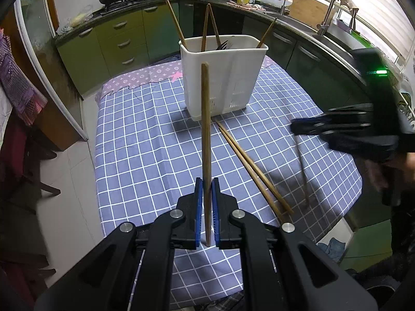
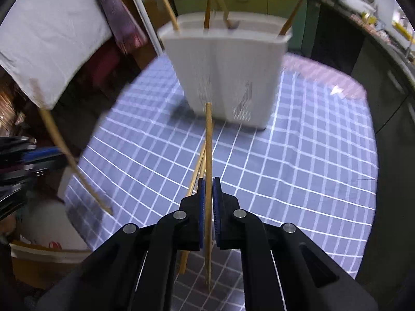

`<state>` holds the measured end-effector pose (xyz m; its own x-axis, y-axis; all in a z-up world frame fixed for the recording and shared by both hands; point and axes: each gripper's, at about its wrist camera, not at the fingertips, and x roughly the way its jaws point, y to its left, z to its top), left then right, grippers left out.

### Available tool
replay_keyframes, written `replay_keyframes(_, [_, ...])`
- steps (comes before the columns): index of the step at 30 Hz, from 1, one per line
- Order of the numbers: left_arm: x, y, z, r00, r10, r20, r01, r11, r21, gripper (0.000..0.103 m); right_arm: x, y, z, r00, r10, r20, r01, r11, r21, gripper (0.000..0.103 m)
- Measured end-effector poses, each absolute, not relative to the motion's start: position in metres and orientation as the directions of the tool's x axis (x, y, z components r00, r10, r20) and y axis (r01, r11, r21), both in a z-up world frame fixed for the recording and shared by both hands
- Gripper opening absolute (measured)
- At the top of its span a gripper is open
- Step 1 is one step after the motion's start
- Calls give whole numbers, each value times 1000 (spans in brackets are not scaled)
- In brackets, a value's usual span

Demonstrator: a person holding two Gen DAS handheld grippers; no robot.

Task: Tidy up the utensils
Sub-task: 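Grasp a wooden chopstick with the right tool and lift it upright, then lower the chopstick into the caddy and open the left tool while the right tool carries its chopstick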

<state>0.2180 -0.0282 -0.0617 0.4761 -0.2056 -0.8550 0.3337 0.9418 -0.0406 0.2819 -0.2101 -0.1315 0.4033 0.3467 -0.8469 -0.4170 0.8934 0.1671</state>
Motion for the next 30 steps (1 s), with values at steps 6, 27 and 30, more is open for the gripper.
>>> replay_keyframes(6, [213,-31,-60,485,-203,-851,343,939,-28,7,242,-248,-103,492,366,-790,-397,902,171,7])
replay_keyframes(27, [205,-37,-46,506,-204,-838,362,932,-9,7,208,-272,-91,550,400,-733,-392,899,195,7])
replay_keyframes(30, [207,-39,-42,511,-208,-834,365,931,-8,7,209,-272,-90,552,404,-729,-392,898,200,7])
